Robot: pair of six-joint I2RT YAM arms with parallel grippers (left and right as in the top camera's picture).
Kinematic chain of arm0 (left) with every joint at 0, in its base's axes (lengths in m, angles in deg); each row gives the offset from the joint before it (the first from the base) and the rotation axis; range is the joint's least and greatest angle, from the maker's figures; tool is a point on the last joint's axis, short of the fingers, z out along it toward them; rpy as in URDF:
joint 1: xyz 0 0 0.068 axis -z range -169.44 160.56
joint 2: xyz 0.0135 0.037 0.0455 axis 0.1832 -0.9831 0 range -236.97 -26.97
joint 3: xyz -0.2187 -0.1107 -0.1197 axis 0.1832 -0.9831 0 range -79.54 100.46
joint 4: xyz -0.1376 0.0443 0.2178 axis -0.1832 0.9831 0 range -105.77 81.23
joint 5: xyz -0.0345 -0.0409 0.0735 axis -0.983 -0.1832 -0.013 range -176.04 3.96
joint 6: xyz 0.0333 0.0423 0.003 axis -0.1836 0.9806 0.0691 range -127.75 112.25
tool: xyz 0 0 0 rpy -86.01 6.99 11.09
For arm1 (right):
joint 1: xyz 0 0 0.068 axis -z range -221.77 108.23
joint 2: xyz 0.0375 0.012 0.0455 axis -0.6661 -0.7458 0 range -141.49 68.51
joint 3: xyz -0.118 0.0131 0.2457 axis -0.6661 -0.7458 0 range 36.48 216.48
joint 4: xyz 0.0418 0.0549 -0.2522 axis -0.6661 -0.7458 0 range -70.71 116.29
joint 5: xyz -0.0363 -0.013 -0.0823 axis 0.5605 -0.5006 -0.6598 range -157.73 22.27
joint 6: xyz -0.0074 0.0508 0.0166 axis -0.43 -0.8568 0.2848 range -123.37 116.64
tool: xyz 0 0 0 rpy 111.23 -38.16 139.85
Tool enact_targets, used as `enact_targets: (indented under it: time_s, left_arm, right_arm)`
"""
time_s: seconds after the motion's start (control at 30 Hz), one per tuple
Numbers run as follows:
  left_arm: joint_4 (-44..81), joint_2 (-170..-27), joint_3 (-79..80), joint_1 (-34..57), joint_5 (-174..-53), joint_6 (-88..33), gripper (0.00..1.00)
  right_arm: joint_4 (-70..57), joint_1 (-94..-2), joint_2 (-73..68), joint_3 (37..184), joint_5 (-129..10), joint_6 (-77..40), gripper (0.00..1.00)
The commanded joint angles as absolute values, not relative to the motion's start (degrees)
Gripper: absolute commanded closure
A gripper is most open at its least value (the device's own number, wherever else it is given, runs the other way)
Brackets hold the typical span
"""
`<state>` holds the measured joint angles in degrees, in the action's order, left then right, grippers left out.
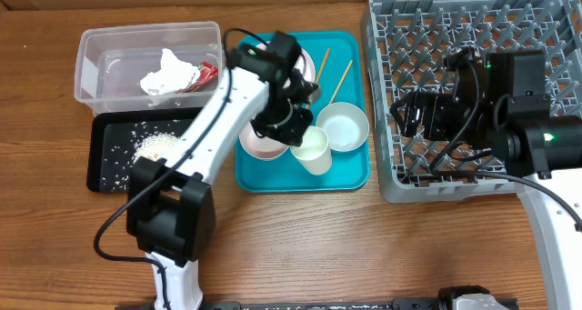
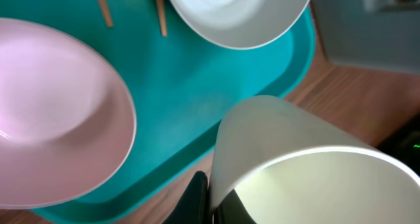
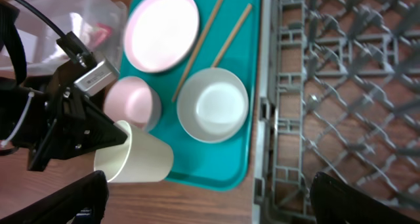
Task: Sort waste into correct bins and load items into the dishwasher
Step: 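Lift the white cup with the left gripper and pass it to the right gripper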
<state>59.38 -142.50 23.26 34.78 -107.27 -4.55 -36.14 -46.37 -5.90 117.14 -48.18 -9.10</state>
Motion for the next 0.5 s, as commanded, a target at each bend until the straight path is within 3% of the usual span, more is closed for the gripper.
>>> enact_targets:
  time_s: [0.0,0.47]
  left_arm:
    - [61.39,-140.31,26.41,31.7,-114.66,-2.91,0.96]
    - [67.17,-128.58,26.5,21.17,-135.78,5.99,0.96]
  right_arm:
    - [-34.11,-46.55,-4.78,118.19,-44.4,-9.12,0.0]
    - [-29.54,-46.55,-4.78,118.19,-30.85,-9.12,0.0]
